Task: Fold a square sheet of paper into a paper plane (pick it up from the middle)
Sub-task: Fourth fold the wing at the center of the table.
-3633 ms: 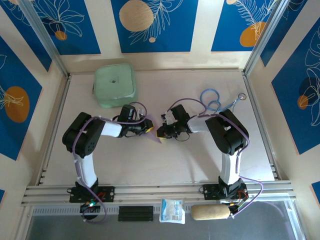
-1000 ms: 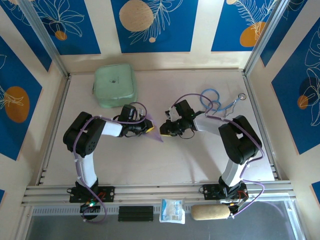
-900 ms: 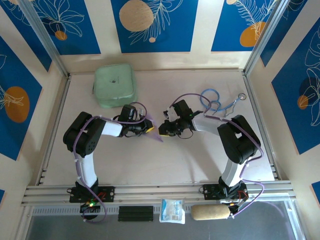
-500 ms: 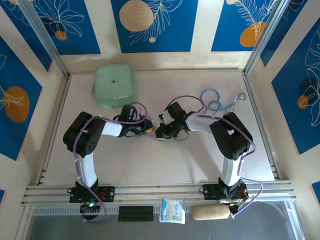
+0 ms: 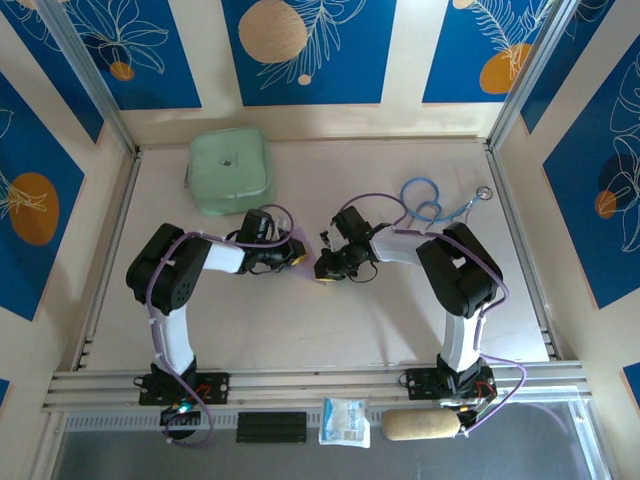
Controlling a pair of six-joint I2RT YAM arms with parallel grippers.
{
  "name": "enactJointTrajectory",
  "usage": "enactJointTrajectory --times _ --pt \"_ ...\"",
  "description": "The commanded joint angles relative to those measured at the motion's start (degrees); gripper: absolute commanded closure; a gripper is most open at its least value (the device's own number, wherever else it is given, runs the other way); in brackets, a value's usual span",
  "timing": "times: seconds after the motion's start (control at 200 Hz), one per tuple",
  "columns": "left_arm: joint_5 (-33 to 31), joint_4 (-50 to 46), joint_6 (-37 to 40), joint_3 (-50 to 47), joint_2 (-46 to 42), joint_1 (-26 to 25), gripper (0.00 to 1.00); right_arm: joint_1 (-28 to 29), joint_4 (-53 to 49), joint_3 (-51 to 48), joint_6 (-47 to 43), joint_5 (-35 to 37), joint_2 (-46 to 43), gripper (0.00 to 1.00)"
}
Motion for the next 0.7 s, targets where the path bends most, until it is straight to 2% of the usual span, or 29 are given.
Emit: enactJointTrajectory --times 0.0,0.695 --pt "-1.73 -3.4 -0.28 0.07 1.93 -0.46 0.91 0.11 -1.91 0.52 -0.26 0.22 1.27 0.89" --pt "-2.38 -6.17 0.24 1.28 2.21 -0.46 0.91 -1.53 -0.46 -2.98 0.51 -1.75 2.7 0.89"
